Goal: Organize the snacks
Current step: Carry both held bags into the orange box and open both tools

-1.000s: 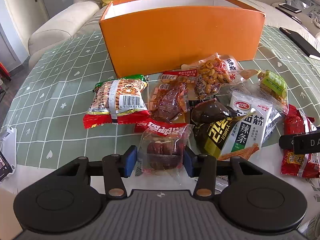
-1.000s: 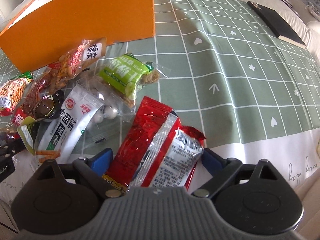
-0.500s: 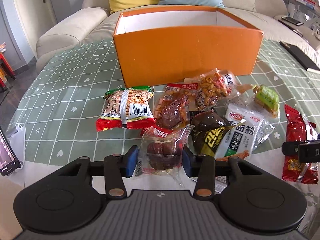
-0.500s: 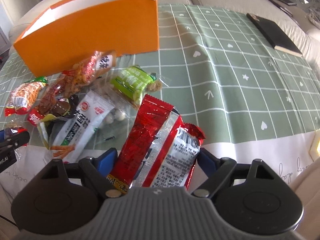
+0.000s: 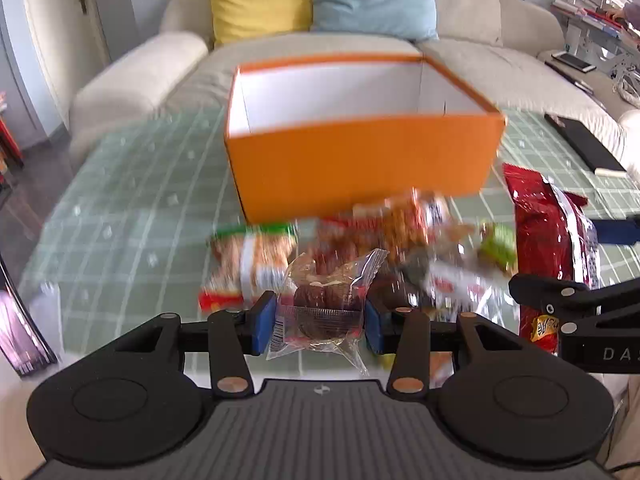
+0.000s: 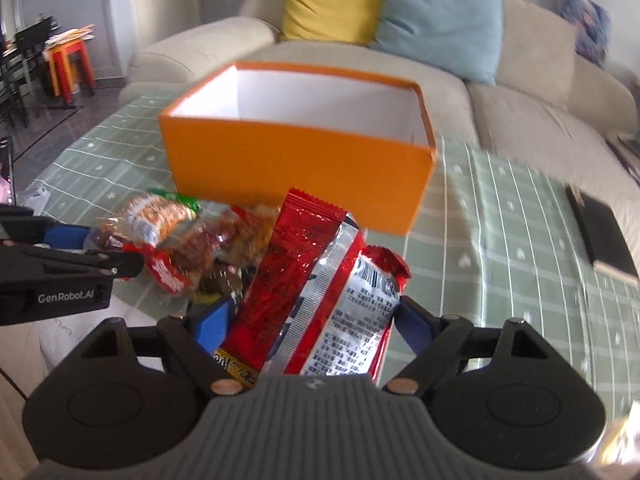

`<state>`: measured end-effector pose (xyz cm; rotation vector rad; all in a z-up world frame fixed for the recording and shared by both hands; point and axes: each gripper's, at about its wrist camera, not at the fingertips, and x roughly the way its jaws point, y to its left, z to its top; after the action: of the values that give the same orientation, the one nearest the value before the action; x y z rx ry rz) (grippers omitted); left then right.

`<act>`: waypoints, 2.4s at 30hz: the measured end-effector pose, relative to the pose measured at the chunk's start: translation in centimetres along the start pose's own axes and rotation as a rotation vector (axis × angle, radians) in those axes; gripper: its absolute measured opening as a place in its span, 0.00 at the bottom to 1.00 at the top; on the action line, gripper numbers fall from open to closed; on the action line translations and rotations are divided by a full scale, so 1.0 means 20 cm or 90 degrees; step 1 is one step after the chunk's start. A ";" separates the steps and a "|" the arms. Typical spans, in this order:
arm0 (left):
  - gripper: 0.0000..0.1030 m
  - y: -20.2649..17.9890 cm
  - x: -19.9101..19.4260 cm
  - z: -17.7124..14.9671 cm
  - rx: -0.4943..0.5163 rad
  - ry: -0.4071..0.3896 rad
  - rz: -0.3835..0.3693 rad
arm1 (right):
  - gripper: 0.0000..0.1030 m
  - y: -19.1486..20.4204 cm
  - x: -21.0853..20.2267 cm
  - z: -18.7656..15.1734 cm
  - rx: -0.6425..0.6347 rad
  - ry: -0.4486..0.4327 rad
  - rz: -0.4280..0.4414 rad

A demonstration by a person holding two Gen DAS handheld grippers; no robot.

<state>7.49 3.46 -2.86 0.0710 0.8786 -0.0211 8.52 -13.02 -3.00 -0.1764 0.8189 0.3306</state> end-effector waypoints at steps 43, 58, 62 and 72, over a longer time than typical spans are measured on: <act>0.50 0.11 0.73 0.71 0.085 0.061 0.007 | 0.81 -0.15 1.00 0.98 -0.194 0.047 0.025; 0.59 0.06 0.82 0.73 0.123 0.087 0.055 | 0.82 -0.14 1.11 0.95 -0.176 0.154 0.037; 0.73 0.07 0.80 0.74 0.113 0.079 0.053 | 0.84 -0.14 1.12 0.97 -0.156 0.171 0.035; 0.85 0.12 0.65 0.70 0.047 0.019 0.035 | 0.96 -0.20 1.01 0.97 -0.109 0.144 0.019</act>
<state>26.72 4.97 -3.88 0.1645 0.9060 -0.0002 36.03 -6.96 -4.78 -0.3673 1.0173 0.4142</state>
